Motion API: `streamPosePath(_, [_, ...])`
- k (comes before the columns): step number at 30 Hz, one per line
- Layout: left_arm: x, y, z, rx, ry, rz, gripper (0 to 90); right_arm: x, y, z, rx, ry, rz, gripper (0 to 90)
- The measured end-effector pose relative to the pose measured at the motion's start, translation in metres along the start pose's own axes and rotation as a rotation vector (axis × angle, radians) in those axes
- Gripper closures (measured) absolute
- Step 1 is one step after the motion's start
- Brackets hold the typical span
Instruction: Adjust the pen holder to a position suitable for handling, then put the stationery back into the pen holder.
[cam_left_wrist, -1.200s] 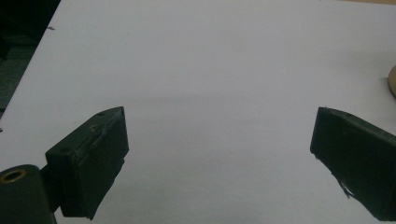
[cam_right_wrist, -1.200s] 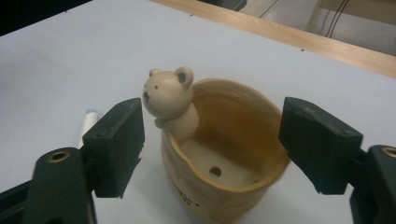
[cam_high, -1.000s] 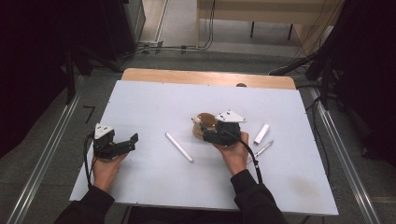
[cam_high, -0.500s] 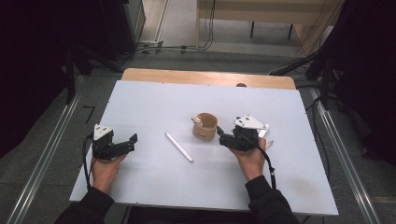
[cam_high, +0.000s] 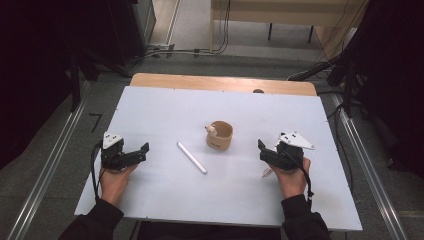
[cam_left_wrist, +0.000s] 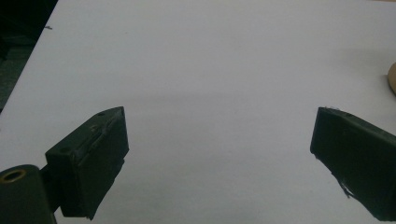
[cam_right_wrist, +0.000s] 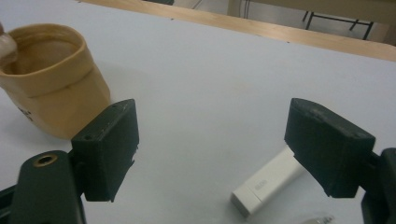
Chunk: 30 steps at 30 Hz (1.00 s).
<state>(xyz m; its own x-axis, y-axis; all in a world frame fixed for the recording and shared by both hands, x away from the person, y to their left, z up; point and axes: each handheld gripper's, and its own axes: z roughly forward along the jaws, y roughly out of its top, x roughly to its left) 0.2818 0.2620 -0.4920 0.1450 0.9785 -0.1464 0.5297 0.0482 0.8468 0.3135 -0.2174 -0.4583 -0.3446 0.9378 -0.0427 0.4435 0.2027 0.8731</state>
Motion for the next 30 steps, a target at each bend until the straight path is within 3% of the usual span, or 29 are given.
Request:
streamPosePath(8, [0.001,0.000,0.000,-0.001,0.000,-0.004,4.9,-0.013,-0.012,-0.005,0.019,-0.050,0.019,15.9])
streamPosePath(15, [0.000,0.000,-0.001,0.000,0.002,-0.001,4.9,-0.019,-0.026,0.004,0.063,-0.103,0.030,15.9])
streamPosePath(27, [0.000,0.000,-0.001,0.003,-0.002,-0.001,4.9,-0.018,-0.033,0.019,0.103,-0.131,0.021,15.9])
streamPosePath(30, [0.000,0.000,0.000,0.002,-0.001,-0.001,4.9,-0.019,-0.033,0.022,0.111,-0.133,0.037,16.0])
